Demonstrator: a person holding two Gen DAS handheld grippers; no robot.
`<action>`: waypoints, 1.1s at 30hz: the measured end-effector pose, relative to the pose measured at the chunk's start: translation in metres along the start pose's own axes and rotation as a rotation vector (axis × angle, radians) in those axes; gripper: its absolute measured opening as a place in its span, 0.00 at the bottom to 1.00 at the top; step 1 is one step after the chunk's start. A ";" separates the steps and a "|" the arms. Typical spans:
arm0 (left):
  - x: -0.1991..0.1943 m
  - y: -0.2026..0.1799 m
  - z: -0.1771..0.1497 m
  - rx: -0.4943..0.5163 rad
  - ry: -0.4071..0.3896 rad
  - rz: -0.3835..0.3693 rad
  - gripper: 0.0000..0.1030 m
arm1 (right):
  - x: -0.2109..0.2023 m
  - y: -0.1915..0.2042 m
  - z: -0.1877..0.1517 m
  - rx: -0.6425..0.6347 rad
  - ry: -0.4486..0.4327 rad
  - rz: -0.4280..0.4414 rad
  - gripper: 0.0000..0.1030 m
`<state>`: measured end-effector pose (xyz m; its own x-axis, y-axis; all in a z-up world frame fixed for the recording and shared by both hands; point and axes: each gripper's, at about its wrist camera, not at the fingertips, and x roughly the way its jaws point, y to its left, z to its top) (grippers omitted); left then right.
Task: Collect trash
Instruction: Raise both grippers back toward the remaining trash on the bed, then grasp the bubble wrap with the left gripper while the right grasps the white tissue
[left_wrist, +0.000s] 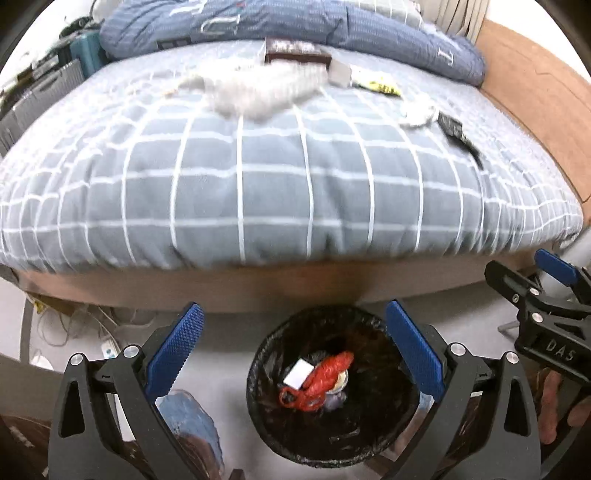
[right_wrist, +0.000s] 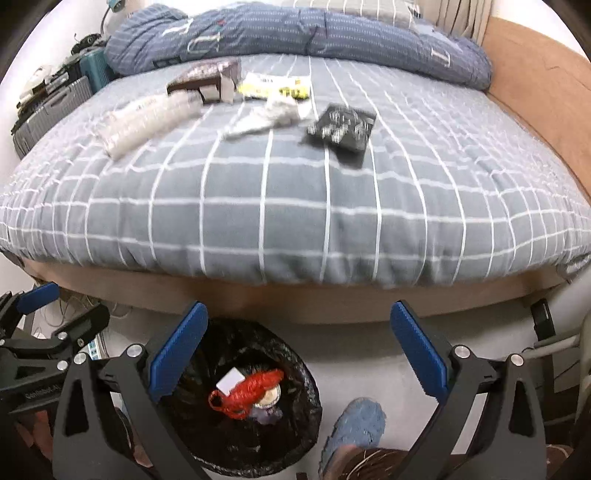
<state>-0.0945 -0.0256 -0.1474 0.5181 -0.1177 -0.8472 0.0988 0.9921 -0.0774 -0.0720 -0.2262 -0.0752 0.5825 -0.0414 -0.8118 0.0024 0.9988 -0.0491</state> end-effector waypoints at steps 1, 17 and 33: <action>-0.004 0.001 0.003 0.000 -0.013 0.002 0.94 | -0.004 0.001 0.003 0.000 -0.011 0.001 0.93; -0.021 0.025 0.062 -0.029 -0.127 0.014 0.94 | -0.016 -0.003 0.059 0.046 -0.129 0.037 0.92; 0.010 0.030 0.136 0.025 -0.158 0.042 0.94 | 0.029 0.007 0.118 -0.028 -0.134 0.041 0.82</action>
<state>0.0295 -0.0029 -0.0867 0.6494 -0.0836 -0.7558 0.0943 0.9951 -0.0290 0.0412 -0.2169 -0.0306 0.6848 0.0052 -0.7287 -0.0455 0.9983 -0.0356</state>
